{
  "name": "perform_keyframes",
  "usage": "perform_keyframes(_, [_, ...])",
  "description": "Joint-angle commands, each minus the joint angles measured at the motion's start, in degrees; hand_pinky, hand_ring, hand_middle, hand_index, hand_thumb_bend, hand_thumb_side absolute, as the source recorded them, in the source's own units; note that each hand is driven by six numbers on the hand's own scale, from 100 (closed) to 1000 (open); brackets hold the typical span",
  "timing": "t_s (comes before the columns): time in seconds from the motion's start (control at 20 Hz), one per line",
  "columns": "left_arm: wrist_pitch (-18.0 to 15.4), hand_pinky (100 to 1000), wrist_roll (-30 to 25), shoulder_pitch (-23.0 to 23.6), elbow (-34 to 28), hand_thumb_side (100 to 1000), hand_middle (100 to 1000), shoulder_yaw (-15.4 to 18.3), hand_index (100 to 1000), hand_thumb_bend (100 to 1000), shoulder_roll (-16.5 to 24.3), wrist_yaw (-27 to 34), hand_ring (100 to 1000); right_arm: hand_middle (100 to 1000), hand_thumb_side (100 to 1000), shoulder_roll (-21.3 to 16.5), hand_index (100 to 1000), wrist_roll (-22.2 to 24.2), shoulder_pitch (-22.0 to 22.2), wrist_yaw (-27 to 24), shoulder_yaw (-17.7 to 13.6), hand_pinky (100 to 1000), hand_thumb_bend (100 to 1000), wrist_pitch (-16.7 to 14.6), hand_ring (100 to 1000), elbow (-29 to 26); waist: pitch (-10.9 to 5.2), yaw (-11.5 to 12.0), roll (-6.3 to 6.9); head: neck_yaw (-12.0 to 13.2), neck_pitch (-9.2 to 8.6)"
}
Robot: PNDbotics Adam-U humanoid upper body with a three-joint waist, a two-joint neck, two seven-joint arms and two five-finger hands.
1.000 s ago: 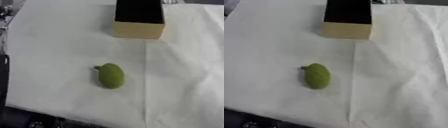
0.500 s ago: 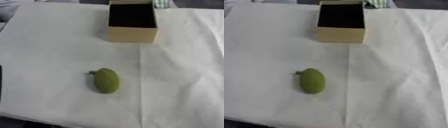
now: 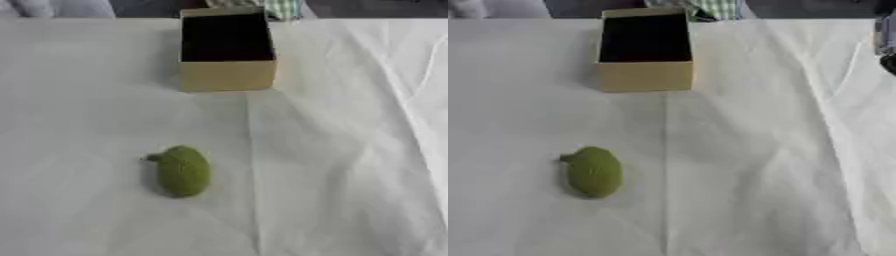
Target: Pick up objects on the table and place them in the box.
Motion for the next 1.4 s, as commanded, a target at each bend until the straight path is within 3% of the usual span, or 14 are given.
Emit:
perform_keyframes(0.05, [-0.82,637,-2.24,-1.09,1.87,426,606,-1.89,810,415,5.02,-3.35,658,609,194,-2.06,791,-0.18,-0.67,0.17,-0.34,879,100,-0.17,882,-1.2,-1.07,-0.11,0.12,-0.4,-0.61])
perform_keyframes(0.4, [-2.4,659,-8.57,-4.83,7.11,517,675,-8.03,913,395,10.86,-8.24,701,610,182,-2.64,790,-0.69,-0.99,0.31,-0.34,876,100,-0.49,876,-1.2,-0.85,-0.4,0.38,-0.86,-0.72])
perform_keyframes(0.75, [-1.63,702,-14.84,-10.63,11.82,552,723,-15.91,901,382,14.3,-11.4,741,610,179,-3.12,791,-0.84,-1.13,0.42,-0.03,875,100,-0.65,875,-1.2,-0.75,-0.63,0.65,-0.13,-0.18])
perform_keyframes(1.1, [0.84,725,-20.01,-15.87,17.44,546,744,-22.75,900,372,11.79,-15.46,760,609,180,-3.2,790,-0.78,-1.39,0.34,0.19,875,100,-0.72,875,-1.2,-0.57,-0.88,0.73,0.13,-0.03])
perform_keyframes(1.4, [3.87,744,-27.0,-18.69,20.9,558,755,-27.21,900,388,7.78,-14.58,775,607,187,-2.99,790,-0.6,-1.44,0.3,0.2,877,100,-0.65,879,-1.2,-0.22,-1.34,0.83,0.17,-0.15])
